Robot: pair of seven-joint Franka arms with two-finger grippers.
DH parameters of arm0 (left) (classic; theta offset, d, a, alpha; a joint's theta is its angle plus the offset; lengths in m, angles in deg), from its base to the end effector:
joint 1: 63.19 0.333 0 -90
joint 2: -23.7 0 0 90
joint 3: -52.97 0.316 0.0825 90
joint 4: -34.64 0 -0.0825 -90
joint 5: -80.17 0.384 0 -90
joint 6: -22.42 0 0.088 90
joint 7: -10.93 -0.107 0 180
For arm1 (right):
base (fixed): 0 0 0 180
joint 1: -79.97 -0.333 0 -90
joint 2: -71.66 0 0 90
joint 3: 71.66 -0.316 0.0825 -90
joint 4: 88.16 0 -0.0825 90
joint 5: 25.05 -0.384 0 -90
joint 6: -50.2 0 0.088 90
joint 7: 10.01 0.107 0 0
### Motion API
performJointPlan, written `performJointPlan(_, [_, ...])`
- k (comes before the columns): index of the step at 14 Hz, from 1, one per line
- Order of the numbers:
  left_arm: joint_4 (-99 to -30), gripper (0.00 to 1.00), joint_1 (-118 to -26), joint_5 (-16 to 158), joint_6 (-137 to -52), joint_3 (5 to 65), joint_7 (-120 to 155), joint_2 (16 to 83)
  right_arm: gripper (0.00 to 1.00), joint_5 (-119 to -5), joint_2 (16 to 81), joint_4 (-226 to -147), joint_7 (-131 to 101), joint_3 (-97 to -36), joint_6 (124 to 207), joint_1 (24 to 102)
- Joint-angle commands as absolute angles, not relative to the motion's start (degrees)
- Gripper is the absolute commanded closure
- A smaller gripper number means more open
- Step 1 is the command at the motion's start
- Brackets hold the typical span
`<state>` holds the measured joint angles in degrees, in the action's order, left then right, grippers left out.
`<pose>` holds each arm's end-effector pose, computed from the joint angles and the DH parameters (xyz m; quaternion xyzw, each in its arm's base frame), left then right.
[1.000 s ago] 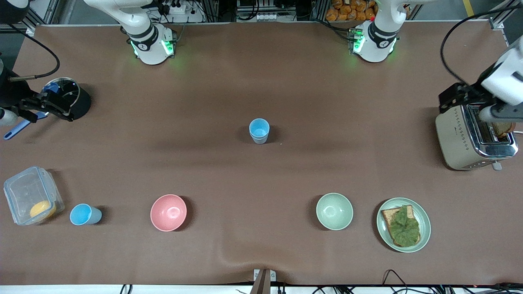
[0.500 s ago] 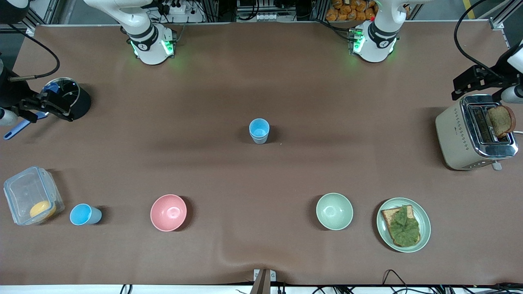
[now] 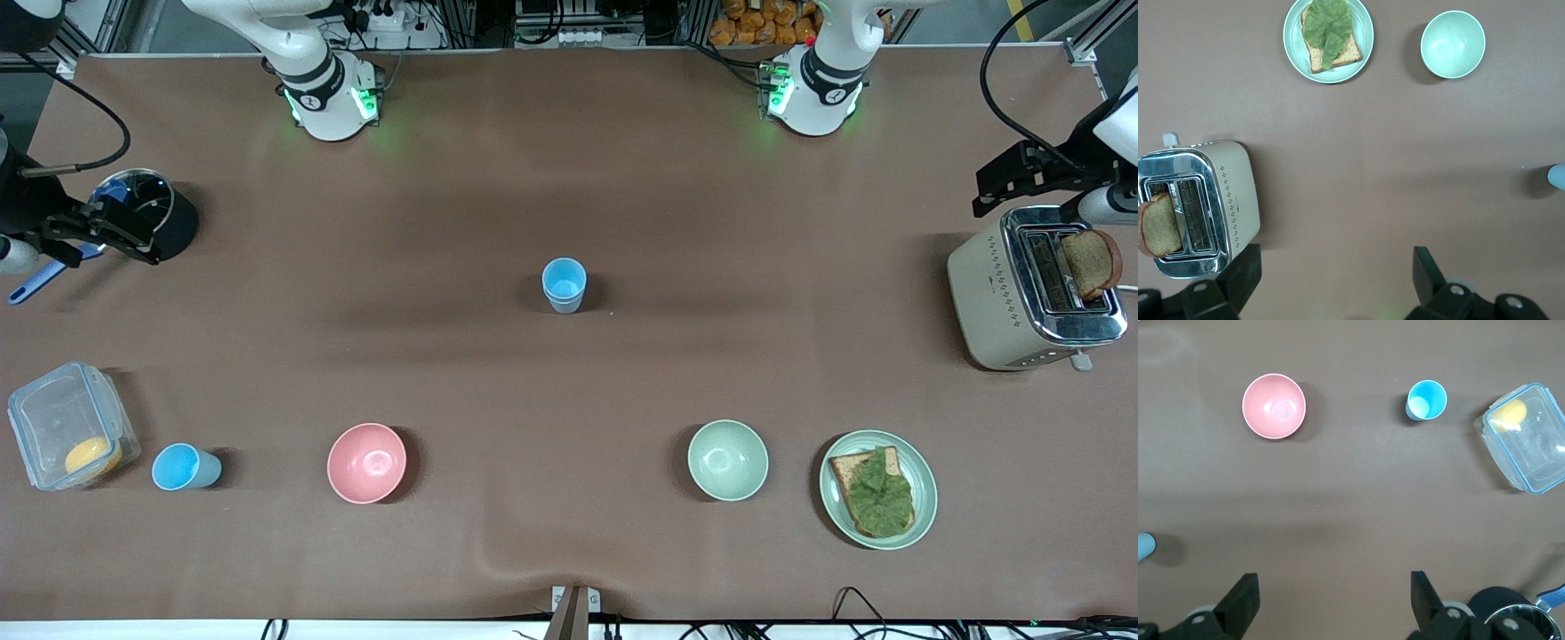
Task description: Stack blue cups with both arms
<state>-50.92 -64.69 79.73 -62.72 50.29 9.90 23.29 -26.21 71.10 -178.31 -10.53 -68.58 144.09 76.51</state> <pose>0.5424 -0.0406 0.6572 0.9989 -0.0458 -0.0002 0.0037 0.5643 0.0059 0.6240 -0.9995 -0.0075 -0.0278 0.0098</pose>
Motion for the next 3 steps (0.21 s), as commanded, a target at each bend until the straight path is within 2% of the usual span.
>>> performJointPlan(1, [-51.3,0.00,-64.6,78.3,-61.9,50.3,9.3,22.5,0.00,-27.3,70.7,-177.5,-11.2,-67.9,143.7,76.0])
performJointPlan(3, [-51.3,0.00,-64.6,78.3,-61.9,50.3,9.3,22.5,0.00,-27.3,70.6,-177.6,-11.2,-67.9,143.7,76.0])
